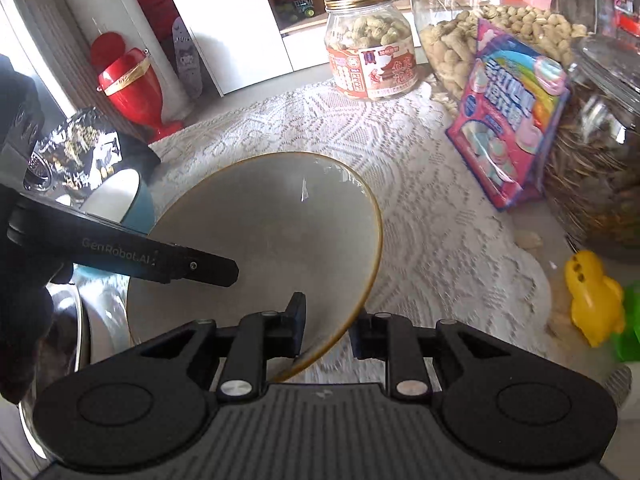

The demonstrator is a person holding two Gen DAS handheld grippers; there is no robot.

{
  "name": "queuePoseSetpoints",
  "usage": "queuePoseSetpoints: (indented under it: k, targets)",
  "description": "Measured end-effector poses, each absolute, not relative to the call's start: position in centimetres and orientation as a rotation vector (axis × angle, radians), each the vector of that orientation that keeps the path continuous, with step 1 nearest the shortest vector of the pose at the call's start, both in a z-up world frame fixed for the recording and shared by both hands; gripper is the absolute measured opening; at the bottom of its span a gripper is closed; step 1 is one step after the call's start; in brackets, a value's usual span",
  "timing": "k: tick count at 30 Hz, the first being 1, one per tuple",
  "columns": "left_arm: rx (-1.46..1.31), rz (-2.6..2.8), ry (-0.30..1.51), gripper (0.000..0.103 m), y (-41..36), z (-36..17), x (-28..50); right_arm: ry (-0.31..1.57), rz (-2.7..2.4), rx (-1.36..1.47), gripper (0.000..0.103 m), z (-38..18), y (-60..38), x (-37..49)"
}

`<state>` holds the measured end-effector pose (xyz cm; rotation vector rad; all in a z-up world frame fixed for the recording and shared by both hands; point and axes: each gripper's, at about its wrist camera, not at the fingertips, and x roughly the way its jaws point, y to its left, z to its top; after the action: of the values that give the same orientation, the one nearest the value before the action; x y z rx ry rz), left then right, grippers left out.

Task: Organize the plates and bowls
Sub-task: 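Reach both grippers to the yellow-rimmed bowl rim and close on it, then lower the yellow-rimmed bowl into the blue bowl and open both grippers, then reach both grippers to the black-rimmed white bowl rim and close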

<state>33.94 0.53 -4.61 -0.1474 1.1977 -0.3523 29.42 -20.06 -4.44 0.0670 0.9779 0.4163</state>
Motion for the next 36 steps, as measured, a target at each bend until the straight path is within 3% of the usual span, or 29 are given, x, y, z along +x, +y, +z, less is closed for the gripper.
queuePoseSetpoints:
  k: [6, 10, 13, 17, 20, 22, 30, 33, 36]
  targets:
    - [-0.135, -0.419, 1.252, 0.026, -1.7, -6.2, 30.4, 1.050, 0.373, 0.112, 0.021, -6.8, -22.7, 27.6]
    - [-0.168, -0.426, 1.255, 0.029, -0.9, -5.8, 29.2, 1.038, 0.374, 0.105, 0.024, -5.8, -23.0, 26.2]
    - [-0.248, -0.436, 1.203, 0.030, 1.7, -4.1, 28.3, 0.979, 0.344, 0.061, 0.038, -3.5, -23.2, 25.1]
    - [-0.357, -0.449, 1.006, 0.030, 6.9, 0.2, 25.9, 0.875, 0.335, 0.004, 0.043, 0.3, -22.3, 24.0]
    - [-0.392, -0.363, 0.796, 0.030, 11.6, 2.9, 24.2, 0.813, 0.359, -0.036, 0.057, 2.7, -19.3, 24.6]
    - [-0.394, -0.212, 0.711, 0.030, 15.1, 3.7, 23.2, 0.810, 0.388, -0.052, 0.057, 3.7, -16.4, 25.7]
    - [-0.559, 0.062, 0.884, 0.030, 24.2, 0.3, 23.7, 1.006, 0.545, -0.052, 0.057, 2.4, -3.7, 32.0]
    - [-0.613, 0.076, 0.929, 0.023, 25.2, -1.1, 24.1, 1.083, 0.549, -0.062, 0.057, 0.5, -0.7, 33.6]
    - [-0.591, 0.069, 0.930, 0.024, 24.6, -1.4, 24.1, 1.080, 0.513, -0.121, 0.057, -0.6, 0.4, 33.9]
